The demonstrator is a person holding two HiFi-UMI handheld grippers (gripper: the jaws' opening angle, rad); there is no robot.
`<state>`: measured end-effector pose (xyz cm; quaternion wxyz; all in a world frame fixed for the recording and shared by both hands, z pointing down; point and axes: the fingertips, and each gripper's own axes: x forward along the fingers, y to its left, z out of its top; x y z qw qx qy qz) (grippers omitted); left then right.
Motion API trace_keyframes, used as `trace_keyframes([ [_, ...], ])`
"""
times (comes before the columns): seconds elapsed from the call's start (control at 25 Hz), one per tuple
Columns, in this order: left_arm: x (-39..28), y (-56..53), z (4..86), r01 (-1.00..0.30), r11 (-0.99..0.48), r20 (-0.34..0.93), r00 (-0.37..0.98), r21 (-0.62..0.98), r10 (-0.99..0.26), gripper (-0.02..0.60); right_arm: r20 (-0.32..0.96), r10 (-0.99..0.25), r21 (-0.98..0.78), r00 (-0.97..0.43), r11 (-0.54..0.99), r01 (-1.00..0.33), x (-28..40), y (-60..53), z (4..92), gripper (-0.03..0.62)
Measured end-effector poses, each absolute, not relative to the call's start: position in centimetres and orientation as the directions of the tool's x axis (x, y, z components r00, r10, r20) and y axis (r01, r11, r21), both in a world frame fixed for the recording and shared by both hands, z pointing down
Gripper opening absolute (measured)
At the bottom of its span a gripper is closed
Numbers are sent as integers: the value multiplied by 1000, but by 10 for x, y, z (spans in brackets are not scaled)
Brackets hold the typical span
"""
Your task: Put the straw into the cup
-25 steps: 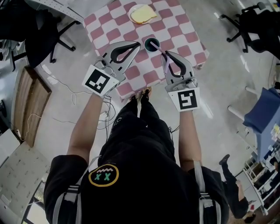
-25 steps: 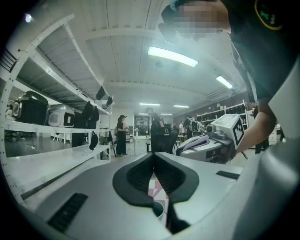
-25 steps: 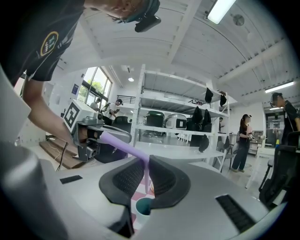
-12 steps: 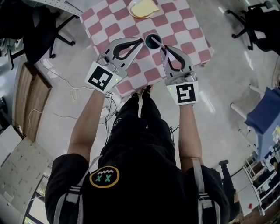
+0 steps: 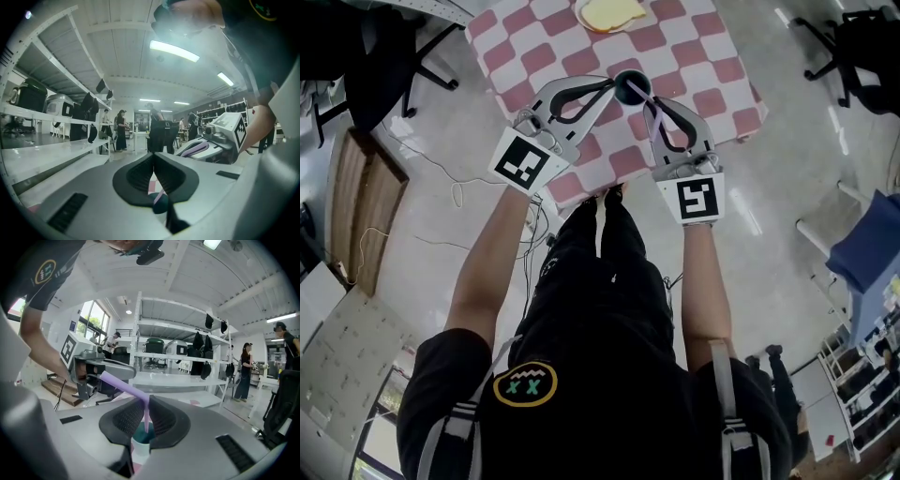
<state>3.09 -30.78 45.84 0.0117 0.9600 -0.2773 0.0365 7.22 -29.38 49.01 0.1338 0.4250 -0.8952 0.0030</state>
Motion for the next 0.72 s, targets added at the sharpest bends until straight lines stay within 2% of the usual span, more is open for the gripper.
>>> trace_keyframes([
  [0.72,39,-320,519,-525,-851,141,843,1,-520,20,332,-741,63,-583,634,-770,72,-304,550,57],
])
